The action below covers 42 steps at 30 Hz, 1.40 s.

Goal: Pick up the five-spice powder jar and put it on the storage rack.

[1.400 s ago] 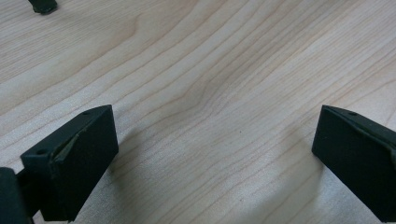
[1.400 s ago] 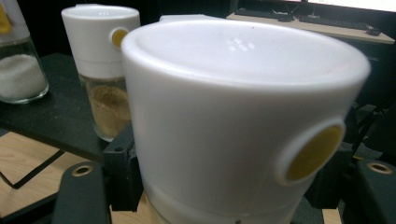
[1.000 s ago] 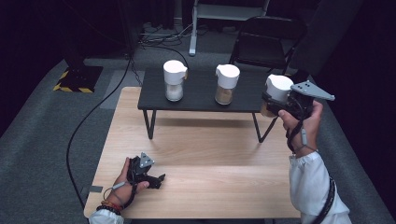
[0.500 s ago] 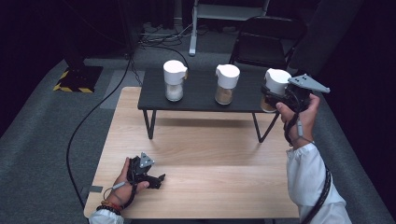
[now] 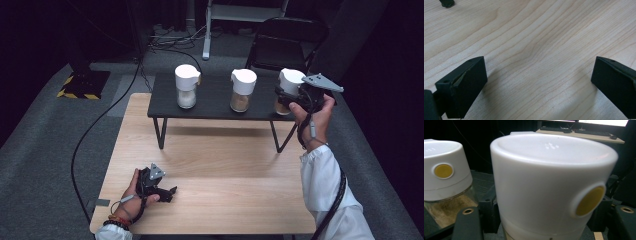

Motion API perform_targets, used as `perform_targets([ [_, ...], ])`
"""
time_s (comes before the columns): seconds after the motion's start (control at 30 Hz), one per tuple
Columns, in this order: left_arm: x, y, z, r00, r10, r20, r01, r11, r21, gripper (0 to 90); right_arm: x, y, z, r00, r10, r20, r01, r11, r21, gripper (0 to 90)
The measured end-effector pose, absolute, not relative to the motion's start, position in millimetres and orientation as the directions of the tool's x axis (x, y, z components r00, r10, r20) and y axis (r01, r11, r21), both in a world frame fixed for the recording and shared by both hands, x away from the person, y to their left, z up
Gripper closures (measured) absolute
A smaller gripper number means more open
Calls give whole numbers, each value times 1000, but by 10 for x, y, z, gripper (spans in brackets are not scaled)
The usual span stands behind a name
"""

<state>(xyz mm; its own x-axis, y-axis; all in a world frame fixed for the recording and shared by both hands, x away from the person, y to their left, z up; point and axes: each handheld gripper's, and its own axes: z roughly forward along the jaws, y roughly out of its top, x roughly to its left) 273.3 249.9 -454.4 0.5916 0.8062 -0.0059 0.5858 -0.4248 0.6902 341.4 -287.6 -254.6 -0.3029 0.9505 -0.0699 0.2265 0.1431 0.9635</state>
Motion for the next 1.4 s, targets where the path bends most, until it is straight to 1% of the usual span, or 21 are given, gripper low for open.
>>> perform_targets([
  [0.1,2733,2499,-4544,592,806,-6,586,-425,690,1,3456,-2871,-2558,-305,950,-59,231,134,964,293],
  [0.53,2733,2499,-4544,591,806,-6,586,-425,690,1,3591,-2765,-2655,-297,952,-69,241,144,960,294],
  [0.87,2735,2501,-4544,593,805,-6,585,-426,690,1,3643,-2777,-2721,-289,956,-49,253,126,959,294],
  [1.17,2735,2501,-4543,593,805,-5,584,-427,690,1,3635,-2812,-2749,-299,953,-42,247,120,962,292],
  [1.27,2736,2502,-4544,593,805,-6,585,-426,691,1,3643,-2879,-2751,-313,950,-9,250,91,964,283],
  [1.4,2736,2502,-4544,594,805,-6,585,-426,691,1,3625,-2858,-2747,-310,950,-26,240,105,965,279],
])
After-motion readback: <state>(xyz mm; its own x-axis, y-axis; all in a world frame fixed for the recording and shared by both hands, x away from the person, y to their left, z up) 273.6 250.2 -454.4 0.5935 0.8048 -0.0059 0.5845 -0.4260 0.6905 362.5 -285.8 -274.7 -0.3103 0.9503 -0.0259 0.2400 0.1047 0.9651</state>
